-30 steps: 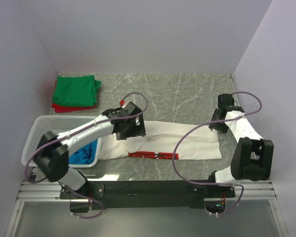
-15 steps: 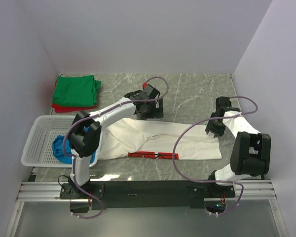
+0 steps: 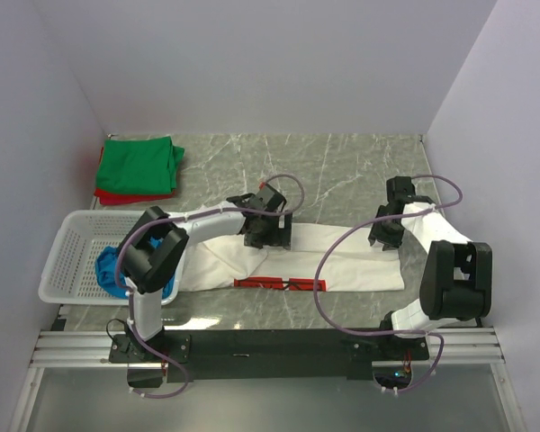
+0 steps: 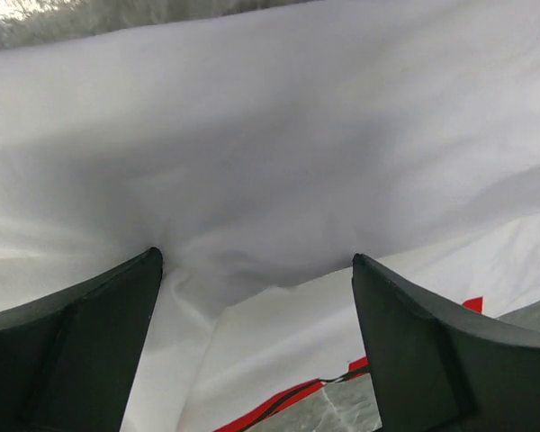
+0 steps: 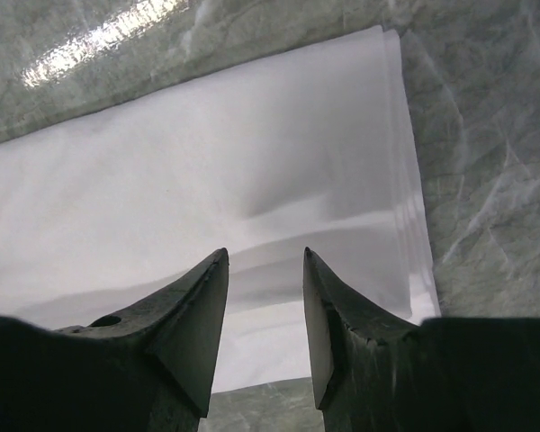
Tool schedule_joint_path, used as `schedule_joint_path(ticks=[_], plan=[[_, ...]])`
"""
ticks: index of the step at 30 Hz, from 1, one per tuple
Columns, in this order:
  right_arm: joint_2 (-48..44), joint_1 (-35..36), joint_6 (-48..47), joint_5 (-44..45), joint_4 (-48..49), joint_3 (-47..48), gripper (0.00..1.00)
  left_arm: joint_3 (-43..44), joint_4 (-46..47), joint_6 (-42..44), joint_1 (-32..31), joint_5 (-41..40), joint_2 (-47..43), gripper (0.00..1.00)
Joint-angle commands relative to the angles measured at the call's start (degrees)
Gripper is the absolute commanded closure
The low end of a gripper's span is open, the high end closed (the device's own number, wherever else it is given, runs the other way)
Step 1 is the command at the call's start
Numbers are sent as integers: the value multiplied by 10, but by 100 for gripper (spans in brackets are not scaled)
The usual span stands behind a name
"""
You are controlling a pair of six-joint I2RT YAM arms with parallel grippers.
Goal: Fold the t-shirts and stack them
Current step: Fold the tshirt
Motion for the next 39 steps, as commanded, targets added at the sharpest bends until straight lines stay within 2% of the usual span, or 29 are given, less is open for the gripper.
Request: schedule_joint_path(ticks=[1,9,18,24,30,39], plan=[[4,16,4,-10,8,14,54,-42,10,1,-22,13,-33,7],[8,63,6,-3,-11,2,55,-79,2,2,-26,-7,-62,7],[-33,93,33,-18,-48,-37,55,-74,6,11,-26,-12,-69,7],[-25,94,39,-37,-44,-60,55,-66,13,8,-26,-8,-63,7],[2,93,44,-29,-39,-24,54,-59,13,5,-26,-5,-55,7],[57,47,27,-22,-18,-12,54,1,5,9,-26,14,5,7]])
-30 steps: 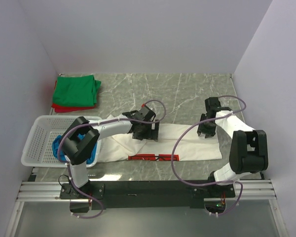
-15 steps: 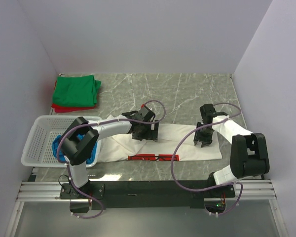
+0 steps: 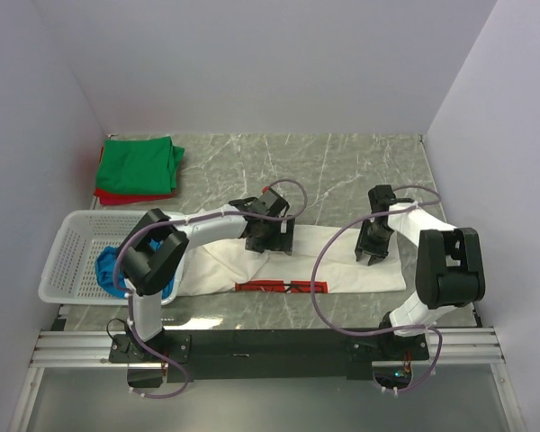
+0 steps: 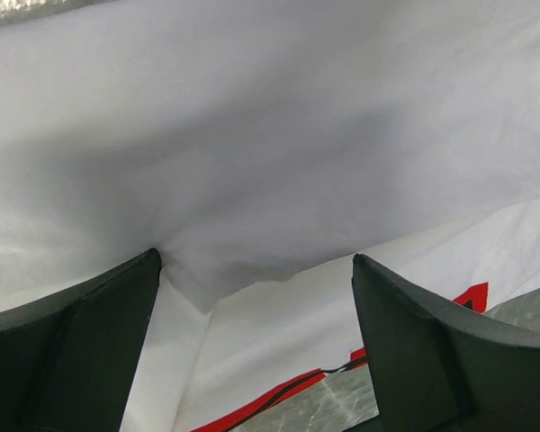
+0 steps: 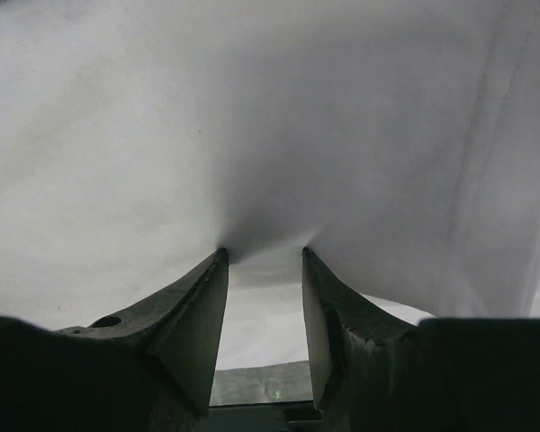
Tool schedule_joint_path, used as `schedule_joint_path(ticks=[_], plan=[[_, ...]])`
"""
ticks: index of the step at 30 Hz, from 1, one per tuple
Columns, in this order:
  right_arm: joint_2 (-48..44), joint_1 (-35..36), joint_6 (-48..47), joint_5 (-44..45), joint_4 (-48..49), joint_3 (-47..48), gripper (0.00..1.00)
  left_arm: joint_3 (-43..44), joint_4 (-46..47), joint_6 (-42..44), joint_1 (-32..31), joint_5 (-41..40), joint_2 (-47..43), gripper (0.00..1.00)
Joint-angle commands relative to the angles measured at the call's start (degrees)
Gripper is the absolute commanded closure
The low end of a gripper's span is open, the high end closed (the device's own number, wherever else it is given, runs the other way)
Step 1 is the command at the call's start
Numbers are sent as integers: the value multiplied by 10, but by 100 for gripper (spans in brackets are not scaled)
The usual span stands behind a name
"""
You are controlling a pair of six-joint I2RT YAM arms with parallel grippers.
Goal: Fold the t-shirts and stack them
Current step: Fold the tshirt
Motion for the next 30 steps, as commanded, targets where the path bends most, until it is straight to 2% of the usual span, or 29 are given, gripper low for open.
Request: schedule_joint_path(ticks=[1,8,16,22,25,27,29,30], plan=[[11,-26,-6,11,12,9,54,39,0,8,-3,21,36,7],[25,-91,-6,-2,18,22,54,121,-7,11,-3,81,94,7],[46,-171,-24,3,8,68,54,269,-21,18,-5,147,172,7],[14,-184,-41,2,1,108,54,361,-35,22,-3,134,170,6],[-15,-172,-38,-10,-1,122,54,370,-36,17,6,119,137,5],[-34,-147,-36,-23,-4,127,54,342,-36,10,22,97,92,5],[-45,-116,-33,-24,-9,128,54,277,-24,-2,35,75,48,4],[-52,-74,-32,-24,-11,128,54,249,-19,-8,51,54,1,4]])
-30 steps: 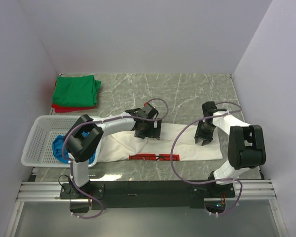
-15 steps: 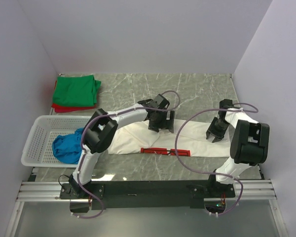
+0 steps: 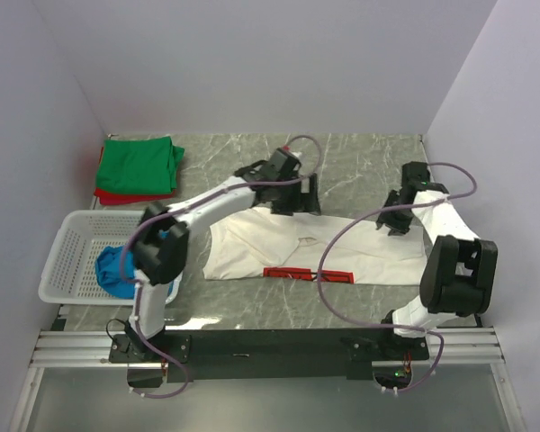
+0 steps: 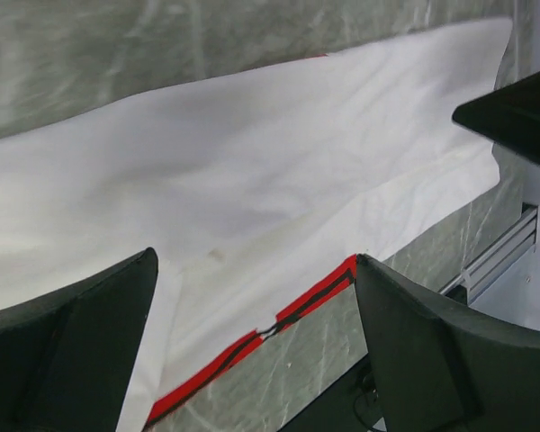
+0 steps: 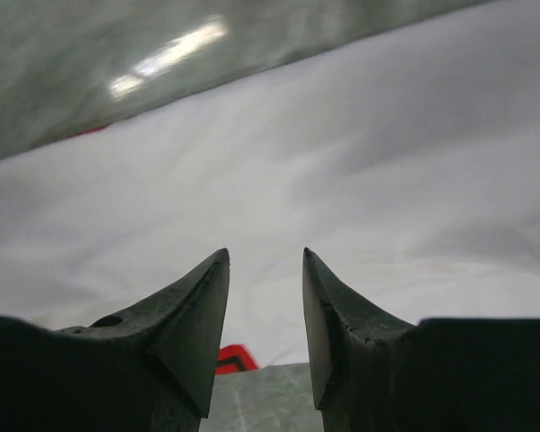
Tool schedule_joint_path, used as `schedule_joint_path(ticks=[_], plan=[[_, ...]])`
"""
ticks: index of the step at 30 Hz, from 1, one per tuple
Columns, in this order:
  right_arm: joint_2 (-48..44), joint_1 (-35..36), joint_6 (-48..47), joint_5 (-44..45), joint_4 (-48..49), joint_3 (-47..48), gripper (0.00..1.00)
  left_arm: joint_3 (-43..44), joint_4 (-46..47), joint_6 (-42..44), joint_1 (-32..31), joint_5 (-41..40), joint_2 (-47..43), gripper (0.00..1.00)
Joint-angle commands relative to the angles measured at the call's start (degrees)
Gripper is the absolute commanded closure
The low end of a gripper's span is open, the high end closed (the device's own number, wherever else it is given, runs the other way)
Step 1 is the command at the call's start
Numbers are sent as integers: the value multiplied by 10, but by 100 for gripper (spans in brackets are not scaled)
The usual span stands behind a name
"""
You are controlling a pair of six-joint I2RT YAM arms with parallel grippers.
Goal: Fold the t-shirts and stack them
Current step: Fold the tshirt
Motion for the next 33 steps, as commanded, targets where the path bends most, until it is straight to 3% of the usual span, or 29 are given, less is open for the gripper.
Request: schedule_joint_path(ticks=[1,5,14,21,26,33], plan=[[-38,88,4,-12,-13,22,54,-76,13,-28,43,-54,-137,3],[-44,201,40,-53,3,5,54,-244,28,-44,86,-84,-237,3],[21,416,64,-110,30,58,55,-414,41,-72,148,-76,-342,2],[95,528,37,-126,70,123,55,-443,26,-86,164,-80,-374,2],[153,556,0,-95,55,170,55,-454,14,-90,176,-79,-384,2],[167,577,-33,-81,80,133,54,-463,12,-101,192,-69,-408,2]])
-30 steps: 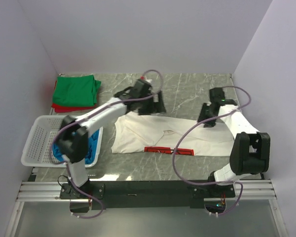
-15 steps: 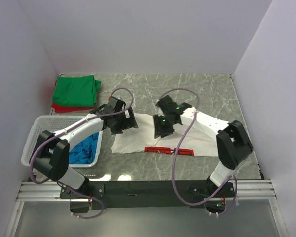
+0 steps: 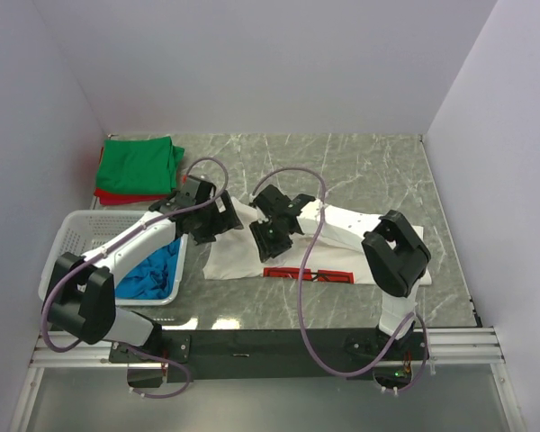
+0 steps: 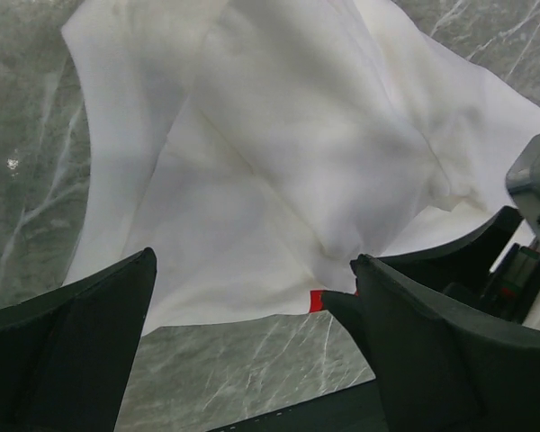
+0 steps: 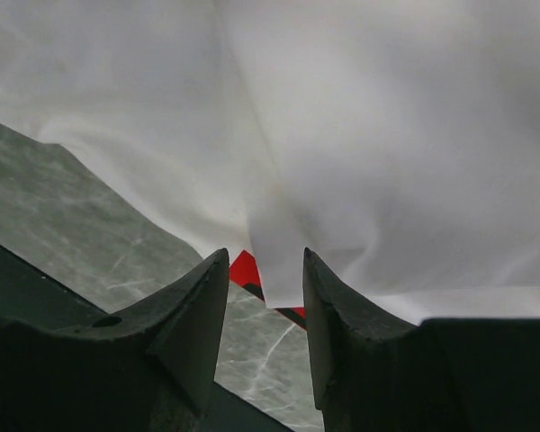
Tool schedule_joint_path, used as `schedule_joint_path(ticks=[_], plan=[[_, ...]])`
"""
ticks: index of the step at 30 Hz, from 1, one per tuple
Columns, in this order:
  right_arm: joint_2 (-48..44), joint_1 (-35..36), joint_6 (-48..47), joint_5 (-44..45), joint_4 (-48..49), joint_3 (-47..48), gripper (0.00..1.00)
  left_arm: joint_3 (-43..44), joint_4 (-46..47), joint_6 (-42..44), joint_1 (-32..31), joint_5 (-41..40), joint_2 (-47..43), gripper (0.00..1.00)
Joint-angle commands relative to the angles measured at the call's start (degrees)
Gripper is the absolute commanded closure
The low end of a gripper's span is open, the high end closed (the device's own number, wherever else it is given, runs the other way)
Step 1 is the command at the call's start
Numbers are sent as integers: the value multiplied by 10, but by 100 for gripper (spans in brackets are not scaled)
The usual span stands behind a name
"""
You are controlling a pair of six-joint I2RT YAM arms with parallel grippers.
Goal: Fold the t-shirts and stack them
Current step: Fold the tshirt
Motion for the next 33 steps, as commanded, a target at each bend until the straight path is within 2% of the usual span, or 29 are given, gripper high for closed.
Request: schedule_joint_path(ticks=[1,14,17,20,21,24,30,33], plan=[[3,13,-32,20,23,-12,54,-2,-1,-11,8,7,-27,2],[40,38,-59,63,23,-12,53,3,-8,-16,13,12,-34,2],[47,40,-60,83,19,-9,56,3,-11,-17,14,11,-41,2],[51,40,-58,105,10,-4,67,3,-15,-17,15,7,-47,2],[49,40,-57,107,9,-5,75,3,-17,-17,16,7,-49,2],[27,40,-51,106,10,-5,86,-5,-11,-22,16,8,-57,2],[-25,37,-47,60,-10,12,100,-29,13,-30,17,23,-66,2],[-40,30,-49,26,-26,15,100,-34,23,-31,17,28,-64,2]])
